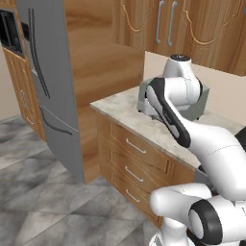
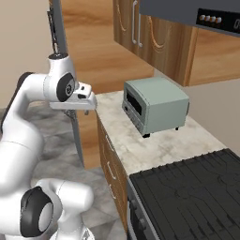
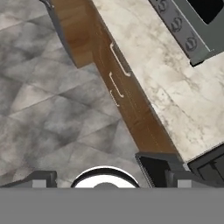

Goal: Take a straw from the drawer in front and place it inside the glass cup on the dining counter.

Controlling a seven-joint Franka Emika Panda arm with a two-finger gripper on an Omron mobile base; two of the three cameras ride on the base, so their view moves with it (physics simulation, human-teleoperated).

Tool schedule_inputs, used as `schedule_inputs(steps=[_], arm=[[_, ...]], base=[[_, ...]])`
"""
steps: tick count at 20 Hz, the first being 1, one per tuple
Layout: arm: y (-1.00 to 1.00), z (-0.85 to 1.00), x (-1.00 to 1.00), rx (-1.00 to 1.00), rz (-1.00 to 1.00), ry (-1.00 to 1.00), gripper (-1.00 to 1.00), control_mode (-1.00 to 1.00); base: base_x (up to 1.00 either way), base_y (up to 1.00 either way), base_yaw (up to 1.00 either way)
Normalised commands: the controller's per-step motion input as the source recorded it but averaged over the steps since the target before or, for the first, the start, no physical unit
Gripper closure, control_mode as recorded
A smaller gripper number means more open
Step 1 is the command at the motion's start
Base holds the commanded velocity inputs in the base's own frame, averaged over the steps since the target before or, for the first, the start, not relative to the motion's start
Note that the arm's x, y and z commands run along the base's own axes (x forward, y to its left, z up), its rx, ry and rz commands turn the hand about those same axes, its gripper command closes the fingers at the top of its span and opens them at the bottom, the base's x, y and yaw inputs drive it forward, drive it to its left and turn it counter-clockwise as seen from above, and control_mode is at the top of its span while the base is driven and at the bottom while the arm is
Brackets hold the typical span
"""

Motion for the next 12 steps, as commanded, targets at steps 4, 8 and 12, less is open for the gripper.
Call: schedule_inputs(steps=[4,8,12], arm=[[0.66,-1.0,0.19,-0.4,0.07,0.31,-1.0,-1.0],[0.9,-0.98,0.53,-0.55,0.18,0.38,-1.0,-1.0],[0.37,-0.96,0.45,-0.4,0.22,0.42,-1.0,-1.0]], base=[[0.0,0.0,0.0],[0.0,0.0,0.0],[0.0,0.0,0.0]])
